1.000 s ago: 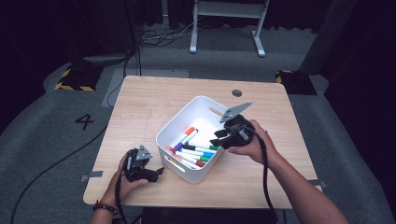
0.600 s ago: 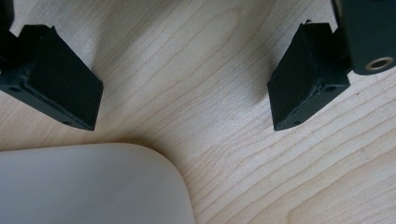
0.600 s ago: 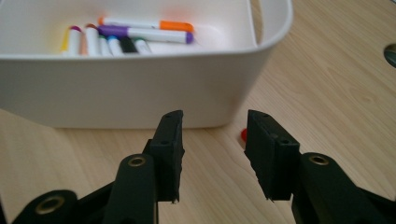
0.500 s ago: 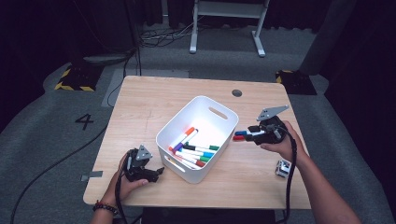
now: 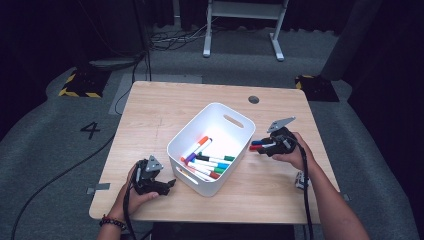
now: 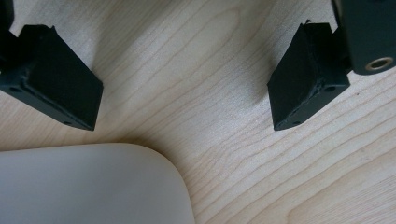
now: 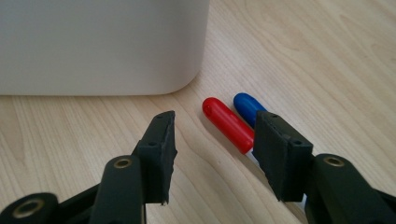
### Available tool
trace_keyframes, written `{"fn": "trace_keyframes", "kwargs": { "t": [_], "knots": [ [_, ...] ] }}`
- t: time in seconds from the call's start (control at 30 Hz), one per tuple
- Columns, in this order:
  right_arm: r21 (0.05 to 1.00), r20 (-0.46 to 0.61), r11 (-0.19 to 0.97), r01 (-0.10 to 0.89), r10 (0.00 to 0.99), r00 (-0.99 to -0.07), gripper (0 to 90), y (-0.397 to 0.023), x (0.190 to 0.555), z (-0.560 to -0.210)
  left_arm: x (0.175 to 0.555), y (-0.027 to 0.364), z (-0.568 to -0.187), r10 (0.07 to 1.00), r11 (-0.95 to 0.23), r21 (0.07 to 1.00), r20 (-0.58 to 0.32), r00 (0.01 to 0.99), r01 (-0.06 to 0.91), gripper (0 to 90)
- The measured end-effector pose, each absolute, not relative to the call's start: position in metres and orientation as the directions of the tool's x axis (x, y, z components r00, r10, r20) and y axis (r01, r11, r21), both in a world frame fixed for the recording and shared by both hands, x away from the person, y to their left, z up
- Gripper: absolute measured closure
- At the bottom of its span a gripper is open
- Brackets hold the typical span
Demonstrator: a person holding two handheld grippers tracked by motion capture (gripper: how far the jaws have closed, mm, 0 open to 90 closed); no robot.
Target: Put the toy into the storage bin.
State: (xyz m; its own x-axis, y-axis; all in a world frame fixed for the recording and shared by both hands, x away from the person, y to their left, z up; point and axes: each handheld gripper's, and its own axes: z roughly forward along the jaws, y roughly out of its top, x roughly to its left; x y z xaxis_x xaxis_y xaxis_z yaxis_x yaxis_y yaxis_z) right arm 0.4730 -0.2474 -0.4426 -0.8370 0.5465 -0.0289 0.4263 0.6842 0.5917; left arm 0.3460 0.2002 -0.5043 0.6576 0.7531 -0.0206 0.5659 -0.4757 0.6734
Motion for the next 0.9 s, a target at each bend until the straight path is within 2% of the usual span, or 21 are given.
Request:
{"fn": "trace_keyframes", "kwargs": {
  "t": [0.33,0.67,0.9],
  "knots": [
    [0.544,-0.039,0.724,0.424,0.527,-0.849,48.8,-0.237,0.473,-0.458,0.346,0.2,-0.504,0.753,-0.476,0.673,-0.021,0.658,0.566,10.3],
    [0.544,-0.077,0.739,0.398,0.516,-0.853,49.3,-0.238,0.478,-0.464,0.346,0.2,-0.504,0.753,-0.476,0.674,-0.021,0.658,0.566,10.3],
    [0.515,-0.045,0.75,0.414,0.506,-0.862,49.8,-0.238,0.479,-0.474,0.346,0.2,-0.504,0.753,-0.476,0.673,-0.021,0.658,0.566,10.3]
  ]
}}
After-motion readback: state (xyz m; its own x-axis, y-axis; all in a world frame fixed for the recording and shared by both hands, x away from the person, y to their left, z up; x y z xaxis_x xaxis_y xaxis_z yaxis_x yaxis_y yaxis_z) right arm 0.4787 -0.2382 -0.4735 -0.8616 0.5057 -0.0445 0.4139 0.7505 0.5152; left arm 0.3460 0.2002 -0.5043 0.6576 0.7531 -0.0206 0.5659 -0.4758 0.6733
